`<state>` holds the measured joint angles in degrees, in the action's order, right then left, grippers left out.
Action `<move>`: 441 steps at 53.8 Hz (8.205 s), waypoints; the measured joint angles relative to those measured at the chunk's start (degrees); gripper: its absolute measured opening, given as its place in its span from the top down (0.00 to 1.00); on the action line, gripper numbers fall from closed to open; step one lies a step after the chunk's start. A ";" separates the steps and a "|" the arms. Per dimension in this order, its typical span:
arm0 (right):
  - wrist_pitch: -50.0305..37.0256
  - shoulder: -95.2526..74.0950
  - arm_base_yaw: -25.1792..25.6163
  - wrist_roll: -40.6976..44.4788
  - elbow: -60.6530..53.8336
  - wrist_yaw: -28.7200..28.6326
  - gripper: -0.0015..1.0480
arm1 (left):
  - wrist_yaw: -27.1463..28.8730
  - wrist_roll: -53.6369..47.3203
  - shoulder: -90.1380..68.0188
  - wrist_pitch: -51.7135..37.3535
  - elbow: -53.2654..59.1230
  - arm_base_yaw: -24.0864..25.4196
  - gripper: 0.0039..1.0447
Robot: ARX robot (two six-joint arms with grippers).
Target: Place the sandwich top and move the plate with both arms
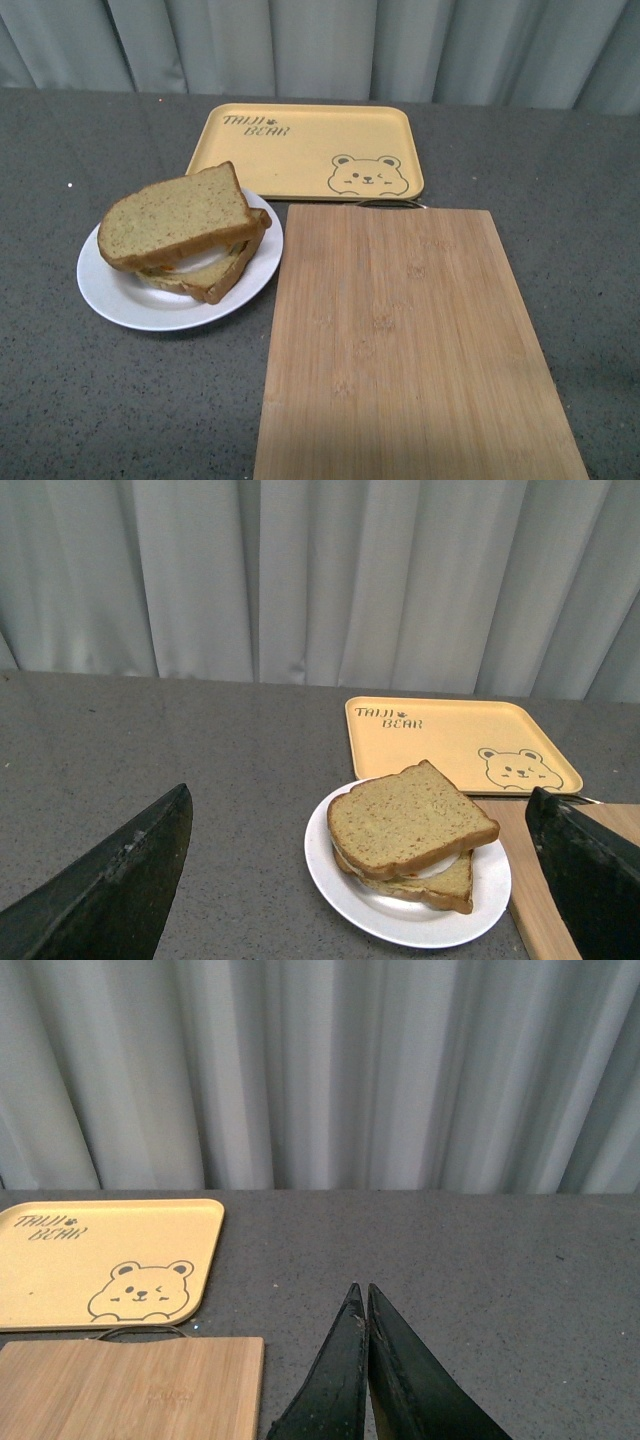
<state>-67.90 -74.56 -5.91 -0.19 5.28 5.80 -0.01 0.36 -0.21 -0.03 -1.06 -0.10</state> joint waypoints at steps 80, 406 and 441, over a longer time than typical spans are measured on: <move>53.46 60.37 5.77 0.00 -5.05 -5.77 0.99 | 0.00 0.00 0.00 0.00 0.00 0.00 0.06; 67.80 74.31 5.77 0.07 -5.01 -5.90 0.09 | 11.87 4.85 -107.67 -72.91 -34.51 -12.07 0.68; 67.80 74.31 5.77 0.09 -5.01 -5.97 0.09 | 0.59 0.07 -67.63 -57.09 -6.12 -1.99 0.97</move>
<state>-0.10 -0.25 -0.14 -0.10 0.27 -0.16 0.58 0.43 -67.83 -57.12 -7.18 -2.09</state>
